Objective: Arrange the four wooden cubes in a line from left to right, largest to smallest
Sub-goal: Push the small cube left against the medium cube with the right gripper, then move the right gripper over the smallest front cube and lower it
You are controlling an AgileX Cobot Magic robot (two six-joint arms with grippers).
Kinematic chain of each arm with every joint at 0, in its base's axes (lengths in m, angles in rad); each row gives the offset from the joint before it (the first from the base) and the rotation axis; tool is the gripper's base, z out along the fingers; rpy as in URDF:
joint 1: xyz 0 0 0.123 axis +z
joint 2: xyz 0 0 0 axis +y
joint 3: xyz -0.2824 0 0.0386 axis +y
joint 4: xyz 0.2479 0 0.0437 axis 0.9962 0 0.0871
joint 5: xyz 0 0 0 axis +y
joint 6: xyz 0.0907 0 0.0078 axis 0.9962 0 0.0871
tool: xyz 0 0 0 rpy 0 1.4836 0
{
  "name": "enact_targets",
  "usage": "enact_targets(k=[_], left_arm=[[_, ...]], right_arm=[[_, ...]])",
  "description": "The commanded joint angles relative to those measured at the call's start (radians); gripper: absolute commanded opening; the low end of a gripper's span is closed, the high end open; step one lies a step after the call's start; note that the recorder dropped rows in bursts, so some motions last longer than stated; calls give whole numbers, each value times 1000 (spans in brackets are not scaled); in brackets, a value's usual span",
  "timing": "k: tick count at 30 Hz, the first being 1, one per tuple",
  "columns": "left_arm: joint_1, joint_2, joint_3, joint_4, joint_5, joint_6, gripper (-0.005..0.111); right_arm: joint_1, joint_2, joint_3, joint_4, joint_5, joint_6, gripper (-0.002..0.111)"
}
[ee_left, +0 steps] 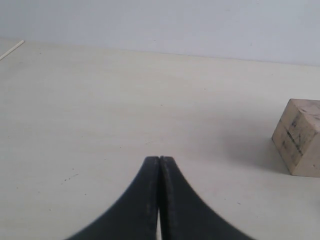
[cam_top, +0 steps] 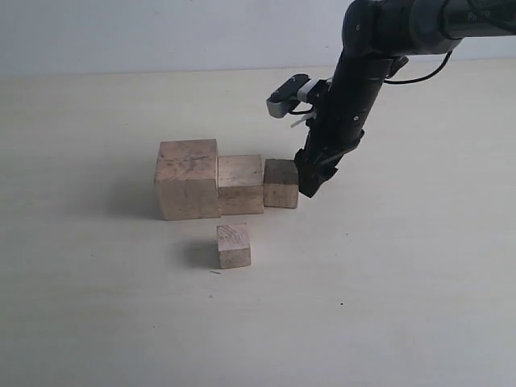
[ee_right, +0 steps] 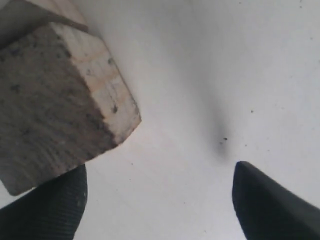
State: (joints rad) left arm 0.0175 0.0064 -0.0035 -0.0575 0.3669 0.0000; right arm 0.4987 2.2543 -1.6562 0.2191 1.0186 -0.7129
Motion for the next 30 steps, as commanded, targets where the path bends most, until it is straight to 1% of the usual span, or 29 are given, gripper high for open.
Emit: enact_targets(k=[1, 4, 13, 18, 20, 22, 24, 25, 26, 27, 28, 29, 30], left_arm=[[-7, -6, 4, -6, -13, 0, 0], [-7, -6, 4, -6, -13, 0, 0], [-7, -6, 4, -6, -13, 0, 0], [-7, -6, 4, -6, -13, 0, 0], [-7, -6, 4, -6, -13, 0, 0], [-7, -6, 4, -6, -13, 0, 0], [-7, -6, 4, -6, -13, 0, 0], [-7, -6, 4, -6, -13, 0, 0], [-7, -6, 4, -6, -13, 0, 0], [-7, -6, 4, -6, -13, 0, 0], [-7, -6, 4, -6, -13, 0, 0], [-7, -6, 4, -6, -13, 0, 0], [-7, -6, 4, -6, -13, 0, 0]], right_arm=[[1, -3, 4, 31, -13, -29, 76], [1, -5, 4, 31, -49, -29, 76], [1, -7, 4, 17, -49, -27, 76], [1, -29, 4, -2, 17, -12, 76], [1, -69, 4, -5, 58, 60, 76], [1, -124, 4, -29, 87, 142, 73], [1, -182, 4, 6, 143, 292, 60], [1, -212, 4, 95, 184, 439, 45], [1, -234, 4, 182, 203, 479, 30], [3, -240, 4, 248, 203, 454, 18], [14, -249, 4, 311, 203, 423, 0], [30, -254, 4, 327, 203, 428, 0], [59, -261, 4, 297, 203, 528, 0]])
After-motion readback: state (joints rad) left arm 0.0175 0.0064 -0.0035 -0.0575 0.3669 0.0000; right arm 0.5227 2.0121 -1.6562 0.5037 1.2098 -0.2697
